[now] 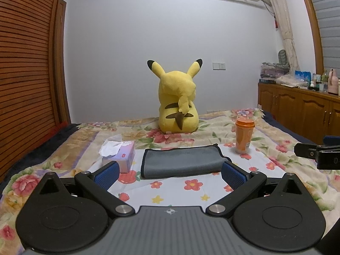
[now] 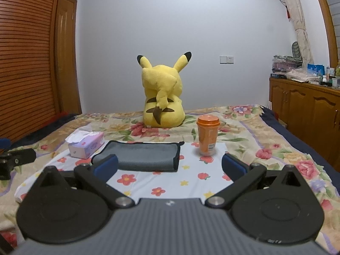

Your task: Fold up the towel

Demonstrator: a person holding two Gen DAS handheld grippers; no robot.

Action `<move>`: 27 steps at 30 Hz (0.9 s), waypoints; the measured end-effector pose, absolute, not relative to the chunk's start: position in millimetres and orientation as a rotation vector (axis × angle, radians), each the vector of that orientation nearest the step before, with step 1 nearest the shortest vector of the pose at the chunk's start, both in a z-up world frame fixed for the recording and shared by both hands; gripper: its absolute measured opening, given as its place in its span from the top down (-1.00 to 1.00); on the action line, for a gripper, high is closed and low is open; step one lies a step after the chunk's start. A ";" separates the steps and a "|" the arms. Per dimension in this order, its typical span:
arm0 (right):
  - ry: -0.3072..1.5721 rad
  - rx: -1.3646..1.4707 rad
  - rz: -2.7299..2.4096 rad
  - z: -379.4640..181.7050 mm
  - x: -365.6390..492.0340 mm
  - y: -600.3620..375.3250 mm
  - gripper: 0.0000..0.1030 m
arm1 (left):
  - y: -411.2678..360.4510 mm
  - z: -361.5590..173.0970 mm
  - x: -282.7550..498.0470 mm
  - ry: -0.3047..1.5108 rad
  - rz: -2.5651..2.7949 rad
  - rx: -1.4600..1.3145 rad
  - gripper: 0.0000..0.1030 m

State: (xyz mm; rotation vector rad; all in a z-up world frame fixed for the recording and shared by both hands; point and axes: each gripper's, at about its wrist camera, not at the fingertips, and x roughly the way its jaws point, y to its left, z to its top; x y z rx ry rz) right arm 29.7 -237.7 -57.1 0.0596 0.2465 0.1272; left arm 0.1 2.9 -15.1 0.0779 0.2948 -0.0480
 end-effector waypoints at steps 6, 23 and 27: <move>0.246 0.059 0.127 -57.2 29.3 -237.7 -1.00 | 3.3 -15.1 0.0 0.295 -0.050 0.079 -1.00; 0.246 0.058 0.126 -57.2 29.0 -237.8 -1.00 | 3.8 -17.5 -1.9 0.289 -0.055 0.079 -1.00; 0.246 0.057 0.126 -57.2 28.6 -237.8 -1.00 | 3.6 -17.8 -2.2 0.290 -0.054 0.078 -1.00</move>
